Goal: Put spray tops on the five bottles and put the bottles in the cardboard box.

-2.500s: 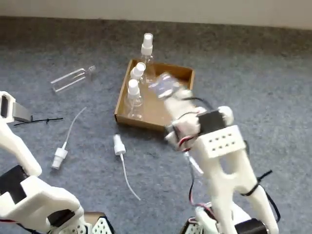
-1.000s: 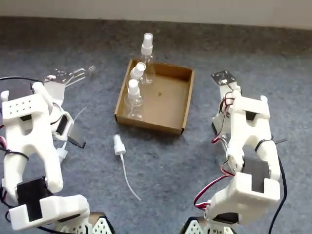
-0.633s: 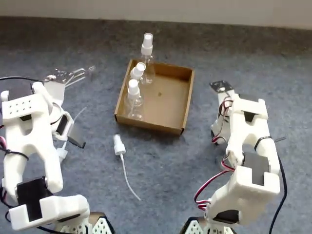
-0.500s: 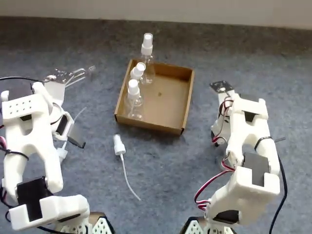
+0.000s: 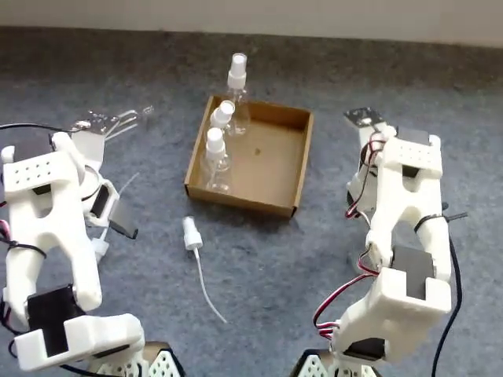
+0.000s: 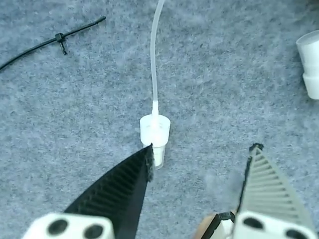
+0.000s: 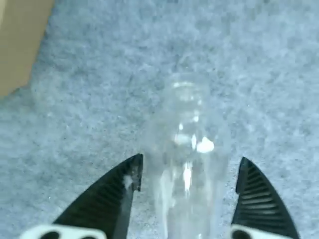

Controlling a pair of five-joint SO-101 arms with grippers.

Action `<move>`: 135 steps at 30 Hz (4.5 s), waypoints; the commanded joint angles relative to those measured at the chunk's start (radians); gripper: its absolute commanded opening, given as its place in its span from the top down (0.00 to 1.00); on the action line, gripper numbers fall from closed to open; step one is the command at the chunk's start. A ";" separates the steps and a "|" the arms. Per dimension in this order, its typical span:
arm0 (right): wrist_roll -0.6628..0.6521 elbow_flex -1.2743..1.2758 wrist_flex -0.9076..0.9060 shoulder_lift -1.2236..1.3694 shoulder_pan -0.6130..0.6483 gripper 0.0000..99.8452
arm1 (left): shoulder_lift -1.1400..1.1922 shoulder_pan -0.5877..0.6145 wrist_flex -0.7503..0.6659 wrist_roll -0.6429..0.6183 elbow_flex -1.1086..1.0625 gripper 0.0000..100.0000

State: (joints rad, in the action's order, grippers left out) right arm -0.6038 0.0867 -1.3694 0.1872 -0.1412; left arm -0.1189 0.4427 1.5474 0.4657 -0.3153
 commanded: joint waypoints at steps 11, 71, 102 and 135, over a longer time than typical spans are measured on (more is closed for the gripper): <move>-0.098 -0.076 -0.024 -0.016 0.022 0.73 | -0.044 -0.012 -0.006 -0.003 0.004 0.72; 0.265 0.271 -0.079 -0.871 0.383 0.97 | -0.045 0.272 -0.114 -0.279 -0.186 0.73; 0.321 0.277 -0.159 -0.878 0.456 0.97 | -0.033 0.087 -0.592 -0.798 -0.427 0.96; 0.315 0.277 -0.159 -0.878 0.456 0.97 | -0.280 0.159 -0.157 0.735 -0.174 0.70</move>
State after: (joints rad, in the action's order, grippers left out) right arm -0.2938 0.3705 -1.5228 -0.6552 0.3069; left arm -0.3613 0.6130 1.4277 0.8431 -0.4948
